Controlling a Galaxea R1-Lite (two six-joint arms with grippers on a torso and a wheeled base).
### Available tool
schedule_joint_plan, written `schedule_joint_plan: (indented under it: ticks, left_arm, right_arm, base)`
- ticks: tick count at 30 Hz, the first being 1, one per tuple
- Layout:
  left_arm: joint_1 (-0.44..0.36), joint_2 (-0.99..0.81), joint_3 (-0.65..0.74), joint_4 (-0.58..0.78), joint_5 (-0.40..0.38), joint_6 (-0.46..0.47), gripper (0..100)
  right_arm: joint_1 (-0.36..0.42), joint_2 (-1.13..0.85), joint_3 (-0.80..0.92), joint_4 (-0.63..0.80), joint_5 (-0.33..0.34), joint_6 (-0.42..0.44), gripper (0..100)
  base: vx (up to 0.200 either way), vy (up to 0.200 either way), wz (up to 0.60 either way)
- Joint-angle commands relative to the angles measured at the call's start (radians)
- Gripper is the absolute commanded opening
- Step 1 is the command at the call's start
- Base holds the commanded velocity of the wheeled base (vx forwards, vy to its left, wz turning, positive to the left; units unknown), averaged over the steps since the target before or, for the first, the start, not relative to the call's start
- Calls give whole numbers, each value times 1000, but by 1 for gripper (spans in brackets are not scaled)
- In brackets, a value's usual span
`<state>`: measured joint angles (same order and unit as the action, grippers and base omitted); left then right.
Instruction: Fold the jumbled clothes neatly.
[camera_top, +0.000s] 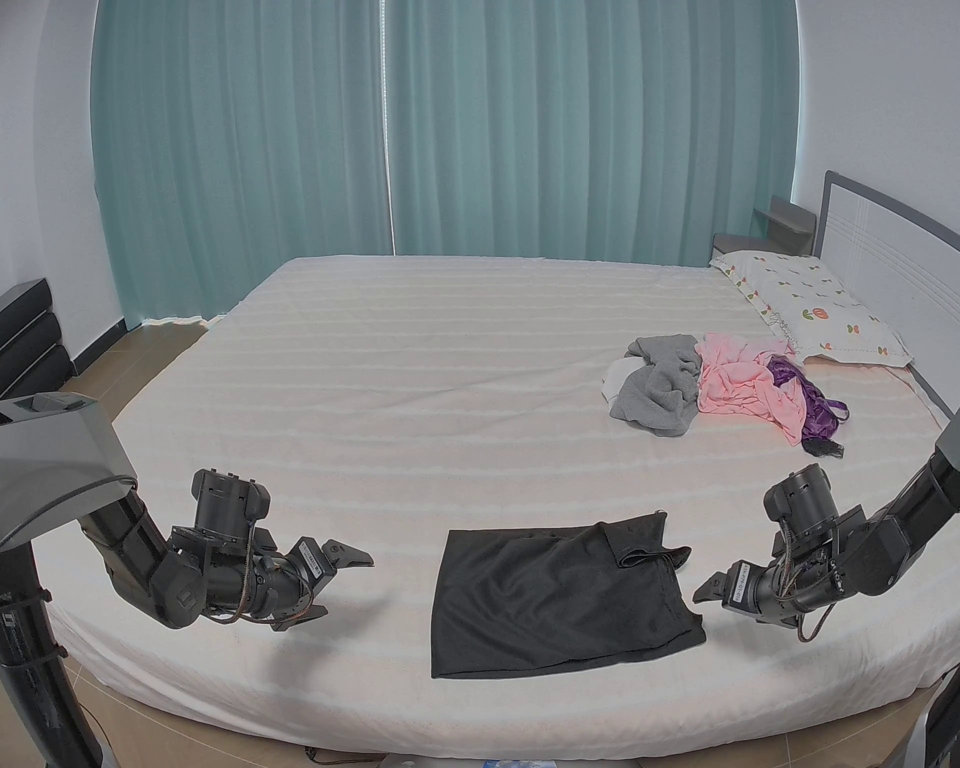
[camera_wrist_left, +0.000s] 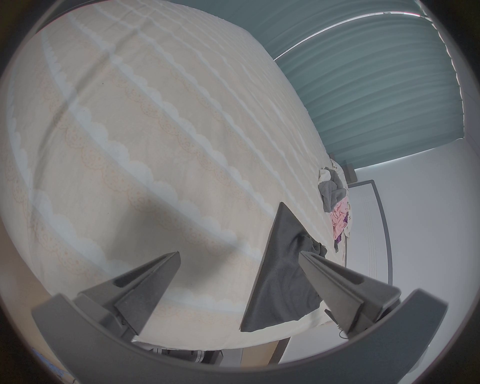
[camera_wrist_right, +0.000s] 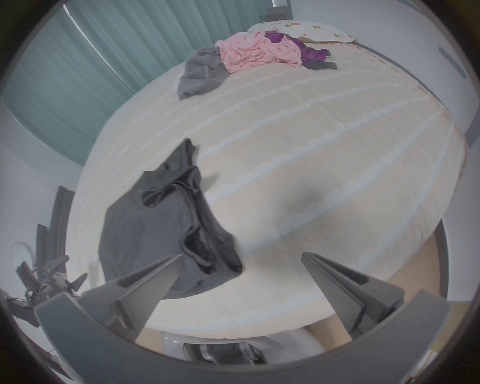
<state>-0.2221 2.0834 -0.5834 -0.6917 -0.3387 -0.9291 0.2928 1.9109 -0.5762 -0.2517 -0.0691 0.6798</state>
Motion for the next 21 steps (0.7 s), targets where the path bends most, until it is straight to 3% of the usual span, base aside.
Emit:
schedule_joint_plan:
  ticks: [1, 10, 21]
  left_arm:
    - [0, 1, 0, 0, 0, 0, 100]
    - [0, 0, -3, 0, -2, -4, 100]
    - [-3, 6, -6, 0, 0, 1, 100]
  right_arm:
    - [12, -38, -2, -24, 23, 7, 100]
    - [48, 82, -48, -153, 29, 14, 100]
    - [71, 158, -131, -143, 57, 11, 100]
  base:
    - [0, 0, 0]
    - [0, 0, 0]
    - [0, 0, 0]
